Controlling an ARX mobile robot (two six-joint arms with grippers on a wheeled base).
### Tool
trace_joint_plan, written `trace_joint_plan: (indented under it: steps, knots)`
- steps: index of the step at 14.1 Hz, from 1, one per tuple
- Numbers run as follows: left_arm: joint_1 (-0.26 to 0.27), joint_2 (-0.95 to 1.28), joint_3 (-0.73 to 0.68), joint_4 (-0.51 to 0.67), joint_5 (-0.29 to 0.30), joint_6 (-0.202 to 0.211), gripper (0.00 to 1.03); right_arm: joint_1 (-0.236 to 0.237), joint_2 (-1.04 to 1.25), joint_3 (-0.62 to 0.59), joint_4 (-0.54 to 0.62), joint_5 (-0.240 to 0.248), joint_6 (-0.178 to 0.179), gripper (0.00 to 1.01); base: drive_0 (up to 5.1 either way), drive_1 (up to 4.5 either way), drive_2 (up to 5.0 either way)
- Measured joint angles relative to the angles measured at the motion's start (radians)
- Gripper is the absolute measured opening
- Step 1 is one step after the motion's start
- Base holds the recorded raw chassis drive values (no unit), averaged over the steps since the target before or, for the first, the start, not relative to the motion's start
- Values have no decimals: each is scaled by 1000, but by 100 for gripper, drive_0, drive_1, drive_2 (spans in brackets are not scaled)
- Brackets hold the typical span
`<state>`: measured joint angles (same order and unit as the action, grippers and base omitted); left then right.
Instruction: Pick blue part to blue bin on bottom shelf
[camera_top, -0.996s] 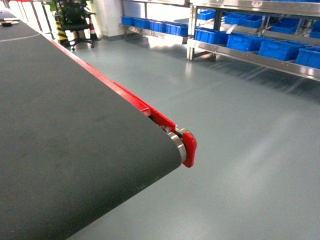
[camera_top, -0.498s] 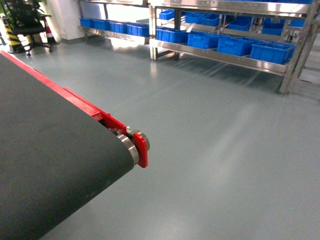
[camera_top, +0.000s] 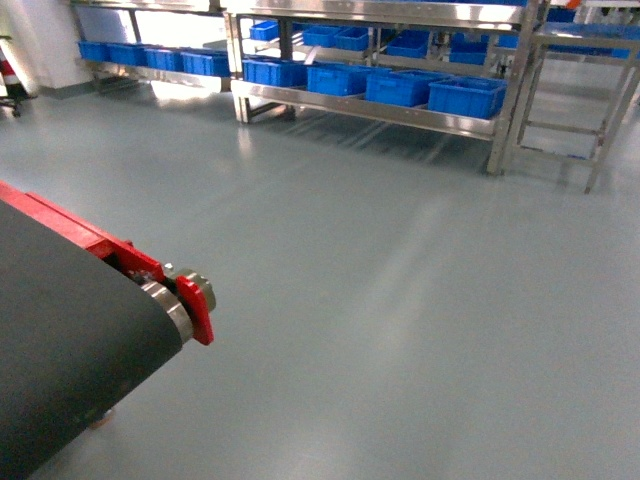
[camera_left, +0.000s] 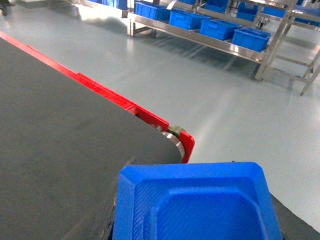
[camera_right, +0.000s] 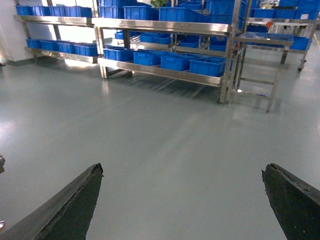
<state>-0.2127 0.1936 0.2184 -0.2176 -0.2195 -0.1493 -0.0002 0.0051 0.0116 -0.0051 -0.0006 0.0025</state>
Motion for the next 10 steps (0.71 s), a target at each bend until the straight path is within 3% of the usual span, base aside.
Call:
trace_joint_plan:
  steps: [10]
  knots:
    - [0,0,0,-1,0,0,43,0,0,0,0,0,0,98,-173,-173,-173]
